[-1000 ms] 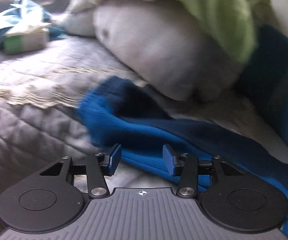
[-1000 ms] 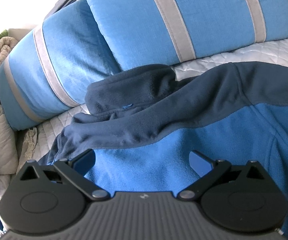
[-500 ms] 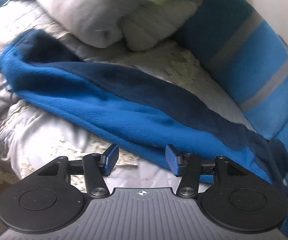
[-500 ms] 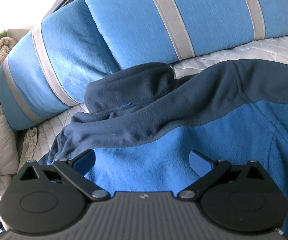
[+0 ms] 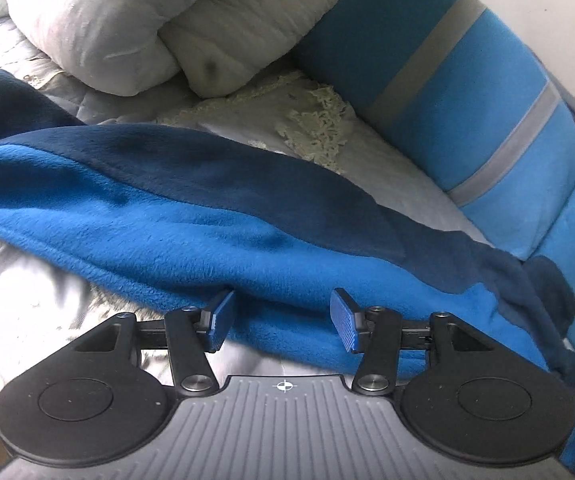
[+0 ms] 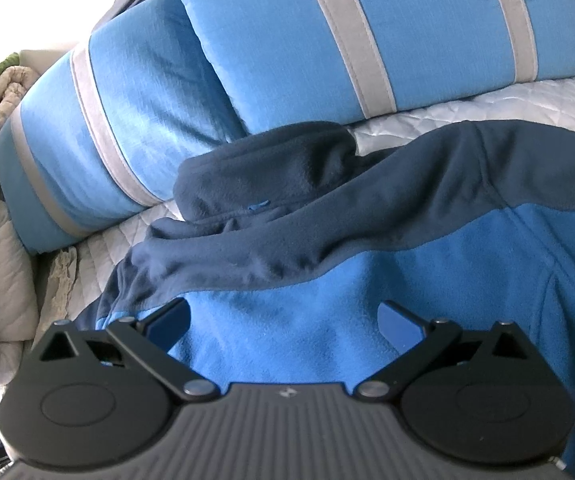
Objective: Fold clothes
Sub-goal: 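Open the left tool and move it back over the hoodie body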
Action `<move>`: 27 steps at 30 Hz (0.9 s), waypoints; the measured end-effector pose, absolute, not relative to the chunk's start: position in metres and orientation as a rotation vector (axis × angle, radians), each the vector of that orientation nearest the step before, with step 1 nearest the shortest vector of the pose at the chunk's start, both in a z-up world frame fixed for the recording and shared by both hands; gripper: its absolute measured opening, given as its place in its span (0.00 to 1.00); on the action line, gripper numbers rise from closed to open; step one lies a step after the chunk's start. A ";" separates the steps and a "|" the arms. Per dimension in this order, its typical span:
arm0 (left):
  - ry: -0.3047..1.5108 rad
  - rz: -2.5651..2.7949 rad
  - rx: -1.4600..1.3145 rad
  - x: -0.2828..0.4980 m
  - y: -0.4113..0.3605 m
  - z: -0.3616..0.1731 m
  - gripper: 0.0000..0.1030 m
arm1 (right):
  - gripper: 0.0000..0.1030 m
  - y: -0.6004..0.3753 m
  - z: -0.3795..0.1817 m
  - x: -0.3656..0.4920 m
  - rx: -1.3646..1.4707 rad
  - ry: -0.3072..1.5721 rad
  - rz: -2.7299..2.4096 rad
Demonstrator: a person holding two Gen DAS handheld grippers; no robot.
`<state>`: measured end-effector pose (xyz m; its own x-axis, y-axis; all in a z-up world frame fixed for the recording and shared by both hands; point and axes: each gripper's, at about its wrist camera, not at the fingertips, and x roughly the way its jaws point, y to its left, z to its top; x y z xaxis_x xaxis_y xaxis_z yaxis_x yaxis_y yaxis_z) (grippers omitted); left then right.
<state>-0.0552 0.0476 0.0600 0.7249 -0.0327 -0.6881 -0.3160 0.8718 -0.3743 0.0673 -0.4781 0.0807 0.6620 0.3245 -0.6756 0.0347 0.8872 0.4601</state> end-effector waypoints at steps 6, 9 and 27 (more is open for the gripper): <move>0.767 0.149 -0.428 -0.044 0.040 0.058 0.49 | 1.00 -0.477 0.080 0.068 0.460 0.841 0.172; 0.788 0.139 -0.391 -0.043 0.034 0.056 0.49 | 1.00 -0.477 0.080 0.068 0.458 0.842 0.176; 0.925 0.068 -0.376 -0.075 0.013 0.063 0.50 | 1.00 -0.477 0.079 0.067 0.469 0.855 0.178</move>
<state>-0.0748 0.0130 0.0631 0.6045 -0.1028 -0.7899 -0.2167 0.9330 -0.2872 0.0670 -0.4767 0.0793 0.6488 0.3347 -0.6833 0.0345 0.8842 0.4658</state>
